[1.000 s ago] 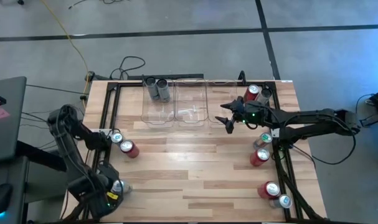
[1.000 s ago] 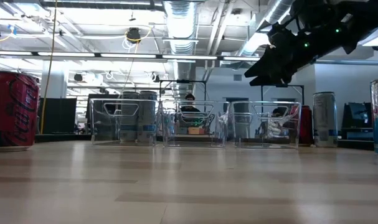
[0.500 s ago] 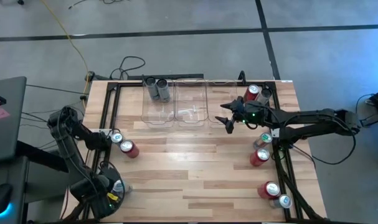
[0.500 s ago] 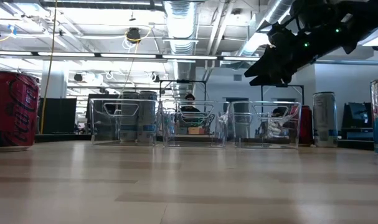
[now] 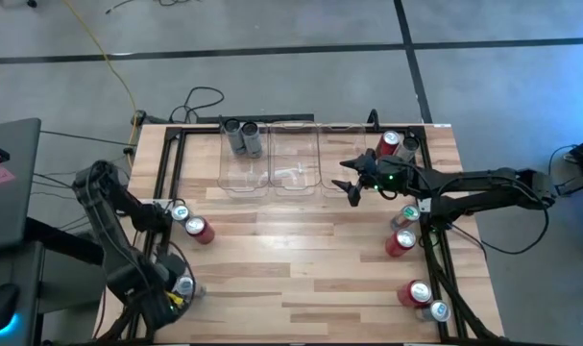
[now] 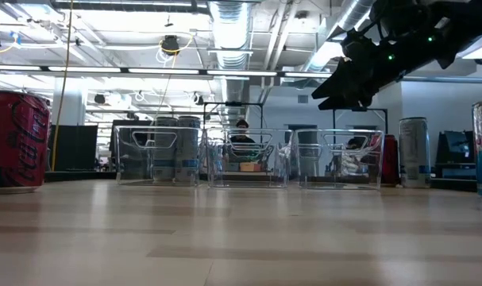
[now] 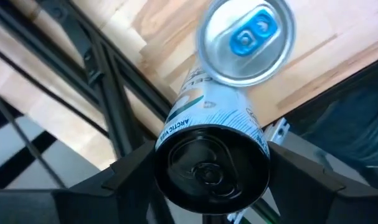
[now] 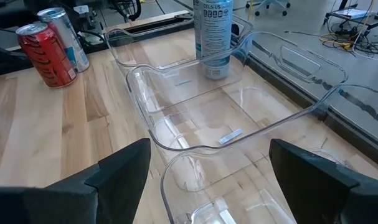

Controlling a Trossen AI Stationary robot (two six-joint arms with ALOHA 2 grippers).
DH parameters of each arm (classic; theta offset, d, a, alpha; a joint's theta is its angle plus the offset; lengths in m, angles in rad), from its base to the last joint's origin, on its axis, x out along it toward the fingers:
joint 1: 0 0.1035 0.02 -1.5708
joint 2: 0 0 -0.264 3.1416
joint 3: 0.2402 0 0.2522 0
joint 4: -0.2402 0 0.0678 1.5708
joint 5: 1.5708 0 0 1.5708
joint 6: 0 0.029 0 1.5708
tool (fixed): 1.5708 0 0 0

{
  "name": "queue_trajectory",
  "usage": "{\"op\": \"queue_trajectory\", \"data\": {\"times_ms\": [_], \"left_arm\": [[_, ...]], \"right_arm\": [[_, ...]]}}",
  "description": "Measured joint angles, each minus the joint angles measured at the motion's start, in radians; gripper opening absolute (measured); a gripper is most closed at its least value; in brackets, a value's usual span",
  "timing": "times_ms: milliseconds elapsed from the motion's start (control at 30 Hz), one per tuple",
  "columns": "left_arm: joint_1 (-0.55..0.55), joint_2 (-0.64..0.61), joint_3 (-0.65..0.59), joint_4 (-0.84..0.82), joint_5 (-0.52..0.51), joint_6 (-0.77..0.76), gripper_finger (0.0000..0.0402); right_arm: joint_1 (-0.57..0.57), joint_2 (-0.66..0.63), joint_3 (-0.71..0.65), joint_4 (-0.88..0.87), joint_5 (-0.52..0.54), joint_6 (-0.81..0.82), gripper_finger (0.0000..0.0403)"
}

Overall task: Sort soda cans
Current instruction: Put the white-blue soda can into the left transparent bin

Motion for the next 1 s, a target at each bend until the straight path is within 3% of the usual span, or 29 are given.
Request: {"op": "queue_trajectory", "data": {"times_ms": [300, 500, 833, 1000], "left_arm": [[0.012, -0.086, 0.041, -0.014, 0.006, -0.047, 0.0258], [0.005, -0.126, 0.091, -0.185, 0.015, -0.083, 0.0258], [0.039, -0.171, 0.093, -0.166, -0.216, -0.038, 0.0258], [0.09, -0.17, 0.092, -0.163, -0.242, 0.034, 0.0258]], "right_arm": [[0.0, 0.0, 0.0, 0.0, -0.001, -0.004, 0.035], [0.0, 0.0, 0.0, 0.0, -0.001, -0.003, 0.035], [0.0, 0.0, 0.0, 0.001, -0.001, -0.003, 0.035], [0.0, 0.0, 0.0, 0.001, -0.001, -0.003, 0.035]]}}
